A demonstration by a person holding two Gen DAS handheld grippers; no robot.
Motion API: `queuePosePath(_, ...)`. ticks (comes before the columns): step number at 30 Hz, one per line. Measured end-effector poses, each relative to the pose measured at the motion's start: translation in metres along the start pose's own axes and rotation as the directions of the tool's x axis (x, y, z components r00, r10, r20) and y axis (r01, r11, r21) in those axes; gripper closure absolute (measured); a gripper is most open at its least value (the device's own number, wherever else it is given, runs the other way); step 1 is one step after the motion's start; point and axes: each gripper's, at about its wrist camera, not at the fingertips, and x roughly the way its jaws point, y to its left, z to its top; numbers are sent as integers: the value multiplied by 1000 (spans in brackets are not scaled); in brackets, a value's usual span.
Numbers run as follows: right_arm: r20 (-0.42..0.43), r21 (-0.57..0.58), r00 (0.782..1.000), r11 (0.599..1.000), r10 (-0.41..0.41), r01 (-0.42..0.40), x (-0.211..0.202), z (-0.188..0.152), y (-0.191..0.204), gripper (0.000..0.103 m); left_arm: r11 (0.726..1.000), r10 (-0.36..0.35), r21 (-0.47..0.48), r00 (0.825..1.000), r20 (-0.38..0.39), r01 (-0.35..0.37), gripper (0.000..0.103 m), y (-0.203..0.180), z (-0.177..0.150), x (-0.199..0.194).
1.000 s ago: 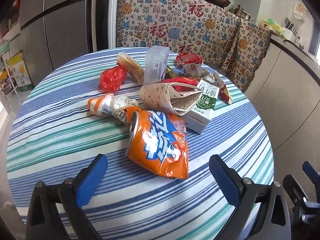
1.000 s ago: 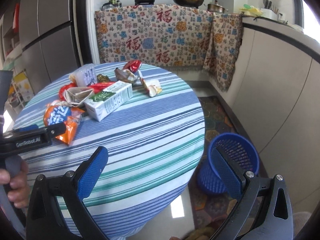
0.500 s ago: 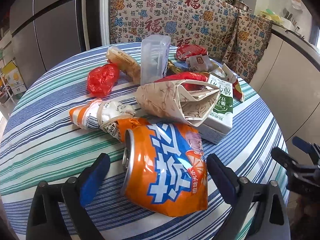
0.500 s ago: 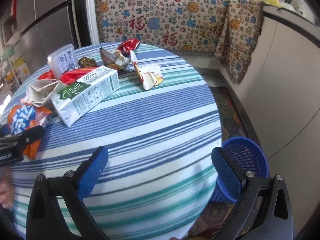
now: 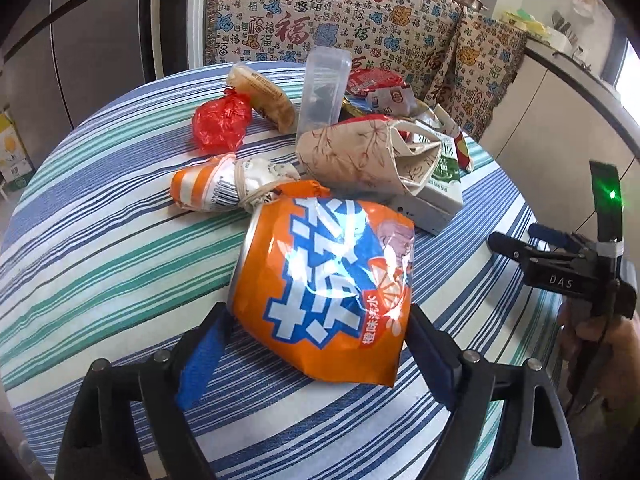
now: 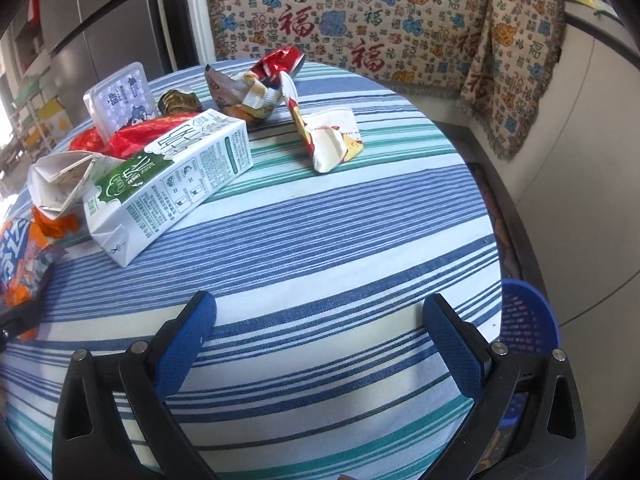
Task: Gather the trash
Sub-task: 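Grasp the orange chip bag with the left tool while the right tool grasps a white paper wrapper, then carry both items to the blue wastebasket and open both tools to drop them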
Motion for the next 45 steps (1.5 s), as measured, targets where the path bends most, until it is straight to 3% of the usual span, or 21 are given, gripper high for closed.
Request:
queuePosePath(3,2,0,1000,1000,-4,4,0,-1,0,0,999,-32,-43,999,-2,32,16,4,5,2)
queuePosePath(9,8,-3,1000,1000,-8,8,-4,-4,2,0,996,-83,-30,996,33,84,17,2,8,-4)
queuePosePath(12,11,-5,1000,1000,-8,8,-6,-6,2,0,998,-61,0,997,54,61,17,-3,11,-8)
queuePosePath(13,13,-7,1000,1000,-10,10,-6,-6,2,0,999,-50,1,997,58,50,29,-5,11,-8)
queuePosePath(17,48,-23,998,999,-27,28,-11,1,-2,0,999,-50,-17,997,57,51,29,-4,11,-6)
queuePosePath(22,105,-15,994,1000,9,-8,-11,33,-14,2,999,-25,-34,998,62,27,29,-3,8,-8)
queuePosePath(23,108,-25,994,1000,20,-17,-8,43,-15,6,999,-22,-35,998,61,24,29,-4,7,-9)
queuePosePath(25,101,-62,993,996,63,-57,2,62,-13,28,999,-13,-35,998,61,15,29,-6,7,-9)
queuePosePath(29,57,-136,996,989,67,-59,30,91,-8,34,999,7,-42,998,60,-4,29,-6,6,-11)
queuePosePath(32,33,-175,996,982,81,-74,47,105,-2,46,999,21,-38,998,63,-19,29,-8,4,-11)
queuePosePath(33,26,-183,995,979,93,-86,52,108,0,60,999,27,-36,998,65,-25,29,-9,4,-11)
queuePosePath(34,8,-184,994,978,106,-102,57,110,0,92,999,32,-35,997,66,-29,29,-10,4,-12)
queuePosePath(35,-11,-172,995,980,103,-104,61,112,0,97,999,36,-34,997,69,-33,29,-11,4,-13)
queuePosePath(39,17,-70,988,986,153,-151,36,106,-14,98,999,37,-43,995,94,-33,30,-12,4,-26)
queuePosePath(45,50,-5,971,972,233,-233,-28,71,-22,98,998,37,-53,990,133,-30,30,-21,1,-48)
